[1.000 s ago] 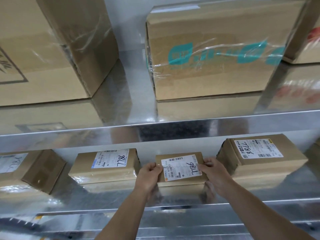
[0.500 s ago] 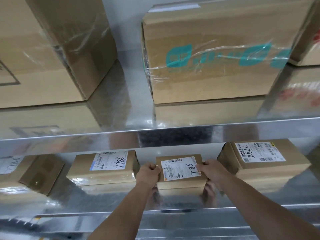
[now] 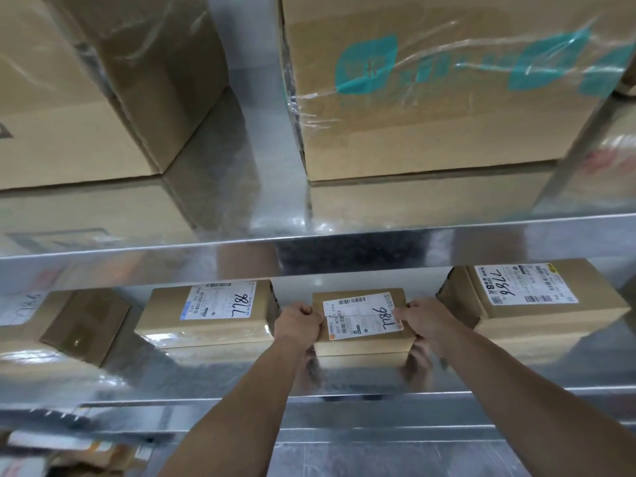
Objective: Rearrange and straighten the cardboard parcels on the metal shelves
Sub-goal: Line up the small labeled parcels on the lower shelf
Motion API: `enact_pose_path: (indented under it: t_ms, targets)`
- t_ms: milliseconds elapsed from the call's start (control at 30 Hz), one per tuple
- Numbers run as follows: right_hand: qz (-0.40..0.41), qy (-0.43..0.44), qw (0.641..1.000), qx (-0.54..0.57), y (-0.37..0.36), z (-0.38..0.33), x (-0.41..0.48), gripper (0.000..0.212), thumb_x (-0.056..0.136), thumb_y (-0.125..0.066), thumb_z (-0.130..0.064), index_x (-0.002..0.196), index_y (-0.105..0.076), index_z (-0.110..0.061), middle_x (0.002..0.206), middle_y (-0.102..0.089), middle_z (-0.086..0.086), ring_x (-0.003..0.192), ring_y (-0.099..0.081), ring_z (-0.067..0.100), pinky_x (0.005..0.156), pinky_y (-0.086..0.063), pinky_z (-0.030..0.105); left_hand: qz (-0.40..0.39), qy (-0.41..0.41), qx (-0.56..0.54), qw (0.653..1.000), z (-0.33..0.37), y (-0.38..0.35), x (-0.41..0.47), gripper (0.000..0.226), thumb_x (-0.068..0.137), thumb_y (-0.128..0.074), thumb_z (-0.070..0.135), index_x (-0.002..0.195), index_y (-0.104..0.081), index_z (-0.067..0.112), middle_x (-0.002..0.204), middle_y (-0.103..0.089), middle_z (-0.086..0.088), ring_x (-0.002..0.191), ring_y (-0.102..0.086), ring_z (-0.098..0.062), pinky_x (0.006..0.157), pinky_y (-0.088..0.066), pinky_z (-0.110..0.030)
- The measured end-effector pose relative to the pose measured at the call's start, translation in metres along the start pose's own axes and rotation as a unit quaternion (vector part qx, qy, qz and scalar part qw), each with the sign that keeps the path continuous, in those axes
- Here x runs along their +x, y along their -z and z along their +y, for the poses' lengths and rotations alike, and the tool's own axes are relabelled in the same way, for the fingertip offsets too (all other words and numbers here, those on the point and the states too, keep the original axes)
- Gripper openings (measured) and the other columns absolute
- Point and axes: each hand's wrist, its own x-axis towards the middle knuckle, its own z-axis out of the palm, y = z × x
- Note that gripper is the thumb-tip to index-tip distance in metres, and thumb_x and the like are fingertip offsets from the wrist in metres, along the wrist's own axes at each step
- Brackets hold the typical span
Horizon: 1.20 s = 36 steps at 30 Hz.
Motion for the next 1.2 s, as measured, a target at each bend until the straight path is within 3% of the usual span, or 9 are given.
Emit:
enact_pose_path:
  t_ms: [300, 600, 767, 867, 1000, 1133, 1200]
  targets:
    - [0.005, 0.006, 1.0, 0.0, -0.002, 0.001, 0.003, 0.015, 0.098, -0.068, -0.018, 0.089, -0.06, -0.01, 0.091, -0.075, 0.009, 0.089, -0.074, 0.029, 0.088, -0.062, 0.046, 0.032, -0.017, 0.049, 0.998, 0.004, -0.002, -0.006, 0.024, 0.094, -0.065, 0.021, 0.072, -0.056, 0.018, 0.09, -0.07, -0.006, 0.094, -0.068, -0.028, 0.091, -0.057, -0.039]
    - [0.02, -0.005, 1.0, 0.003, -0.006, 0.003, 0.008, 0.014, 0.096, -0.07, -0.018, 0.088, -0.063, -0.009, 0.094, -0.076, 0.011, 0.091, -0.074, 0.031, 0.089, -0.061, 0.048, 0.036, -0.027, 0.08, 0.996, 0.007, -0.002, -0.011, 0.022, 0.096, -0.063, 0.023, 0.075, -0.056, 0.021, 0.085, -0.066, -0.001, 0.093, -0.067, -0.026, 0.082, -0.056, -0.034]
    - [0.007, -0.013, 1.0, 0.019, -0.004, 0.005, 0.008, 0.018, 0.096, -0.071, -0.021, 0.103, -0.065, -0.005, 0.096, -0.076, 0.012, 0.091, -0.074, 0.033, 0.088, -0.062, 0.049, 0.033, -0.028, 0.08, 0.996, 0.008, 0.001, -0.014, 0.026, 0.097, -0.063, 0.026, 0.074, -0.053, 0.022, 0.087, -0.067, -0.001, 0.087, -0.064, -0.023, 0.082, -0.054, -0.032]
    - [-0.009, -0.024, 0.999, 0.045, -0.002, 0.008, 0.007, 0.025, 0.095, -0.071, -0.025, 0.111, -0.064, -0.007, 0.097, -0.077, 0.01, 0.096, -0.073, 0.033, 0.089, -0.061, 0.049, 0.022, -0.021, 0.053, 0.998, 0.005, 0.002, -0.012, 0.022, 0.096, -0.065, 0.025, 0.076, -0.056, 0.022, 0.093, -0.073, -0.003, 0.094, -0.069, -0.025, 0.084, -0.057, -0.035]
    - [-0.021, -0.024, 0.998, 0.061, -0.001, 0.01, 0.005, 0.02, 0.096, -0.071, -0.023, 0.107, -0.067, -0.007, 0.098, -0.078, 0.01, 0.097, -0.074, 0.031, 0.093, -0.059, 0.052, 0.019, -0.013, 0.013, 1.0, 0.003, 0.003, -0.013, 0.022, 0.095, -0.065, 0.023, 0.074, -0.058, 0.02, 0.096, -0.075, -0.009, 0.084, -0.067, -0.027, 0.07, -0.056, -0.032]
    - [-0.025, -0.027, 0.996, 0.075, -0.001, 0.014, 0.003, 0.018, 0.095, -0.071, -0.025, 0.103, -0.068, -0.009, 0.099, -0.078, 0.011, 0.1, -0.072, 0.034, 0.094, -0.059, 0.053, 0.01, -0.006, -0.012, 1.0, 0.001, 0.003, -0.015, 0.023, 0.093, -0.067, 0.024, 0.072, -0.059, 0.019, 0.093, -0.075, -0.009, 0.09, -0.07, -0.029, 0.083, -0.06, -0.04]
    - [-0.029, -0.033, 0.996, 0.078, 0.0, 0.014, 0.0, 0.018, 0.095, -0.07, -0.026, 0.103, -0.069, -0.01, 0.098, -0.078, 0.01, 0.099, -0.072, 0.034, 0.092, -0.06, 0.053, 0.006, -0.006, -0.024, 1.0, 0.001, 0.004, -0.018, 0.025, 0.094, -0.067, 0.024, 0.071, -0.058, 0.019, 0.088, -0.072, -0.008, 0.082, -0.066, -0.027, 0.073, -0.058, -0.036]
